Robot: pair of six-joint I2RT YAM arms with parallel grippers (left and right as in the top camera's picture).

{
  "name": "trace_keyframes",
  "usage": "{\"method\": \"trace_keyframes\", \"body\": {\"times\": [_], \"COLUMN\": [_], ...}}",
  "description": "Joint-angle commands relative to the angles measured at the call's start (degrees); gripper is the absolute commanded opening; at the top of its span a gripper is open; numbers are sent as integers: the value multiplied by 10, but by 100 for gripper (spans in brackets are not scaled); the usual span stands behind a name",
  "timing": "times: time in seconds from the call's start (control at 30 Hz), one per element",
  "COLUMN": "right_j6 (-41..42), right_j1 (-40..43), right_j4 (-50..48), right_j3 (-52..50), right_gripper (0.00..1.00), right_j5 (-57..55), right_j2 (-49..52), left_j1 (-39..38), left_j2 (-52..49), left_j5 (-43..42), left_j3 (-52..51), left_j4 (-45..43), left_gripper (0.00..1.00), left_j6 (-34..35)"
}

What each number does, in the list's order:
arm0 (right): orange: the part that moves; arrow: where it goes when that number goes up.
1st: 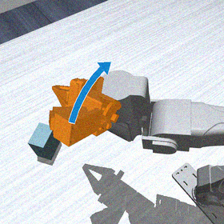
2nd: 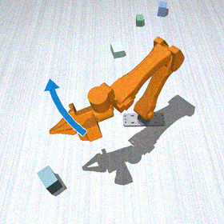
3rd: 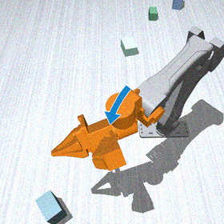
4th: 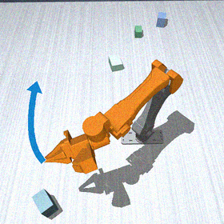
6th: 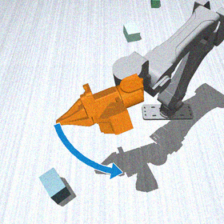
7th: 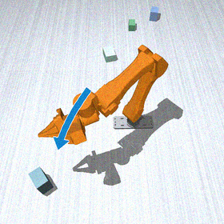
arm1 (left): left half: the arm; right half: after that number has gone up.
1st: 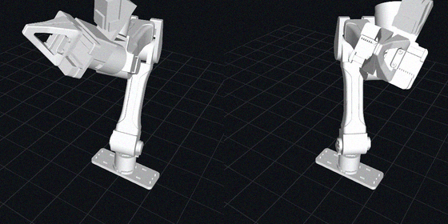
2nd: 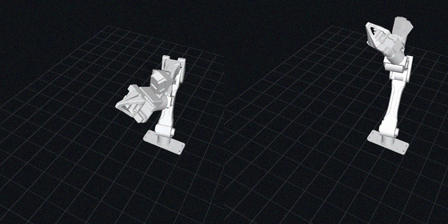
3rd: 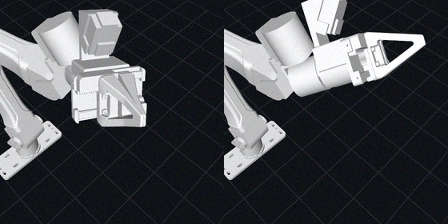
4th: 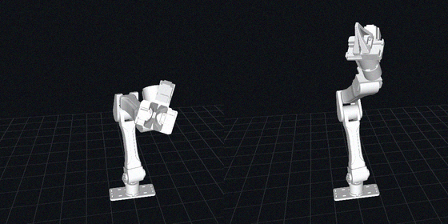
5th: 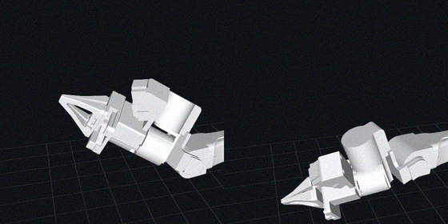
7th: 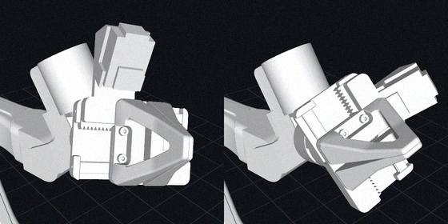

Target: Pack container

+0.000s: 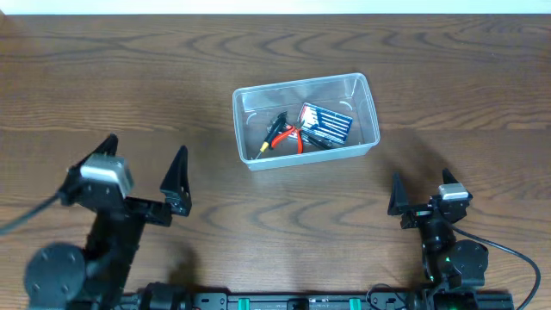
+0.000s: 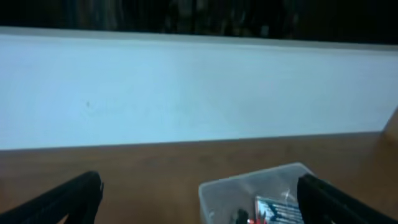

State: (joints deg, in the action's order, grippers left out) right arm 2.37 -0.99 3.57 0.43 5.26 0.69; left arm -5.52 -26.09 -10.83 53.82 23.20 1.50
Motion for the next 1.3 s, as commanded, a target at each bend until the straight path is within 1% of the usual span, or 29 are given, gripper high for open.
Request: {"method": "trace_keyframes", "body": {"times": [0.0,0.13,0.27,0.43,0.6,0.7,0.93,1.27], "right_j6": [1,1,1,1,1,1,1,1], "right_j1": [-4,-4,-4,-4,-4,-4,-4,-4], "right_j4": [3,3,3,3,3,3,3,3], "right_j3": [-1,-1,-1,-1,-1,-1,-1,-1], "right_gripper": [99,99,99,99,99,99,99,99], "right_j5": [-7,-7,-7,-7,-7,-7,-7,-7], "right_j2": [-4,-4,-4,-4,-4,-4,-4,-4], "left_j1": [-2,7,29,63,67,67,67,68], "left_j2": [55,122,175,220,256,259,260,260], "left_j5": [-6,-6,-6,-5,-3,-3,6,49], "left_j3": [-78,-178,-245,-285,-316,-337,-403,-479], "left_j4": [-58,-156,-225,-251,-259,-289,-407,-461], "left_gripper": [98,98,98,98,98,98,98,98], "left_j6": [27,36,49,48,48,48,48,47]}}
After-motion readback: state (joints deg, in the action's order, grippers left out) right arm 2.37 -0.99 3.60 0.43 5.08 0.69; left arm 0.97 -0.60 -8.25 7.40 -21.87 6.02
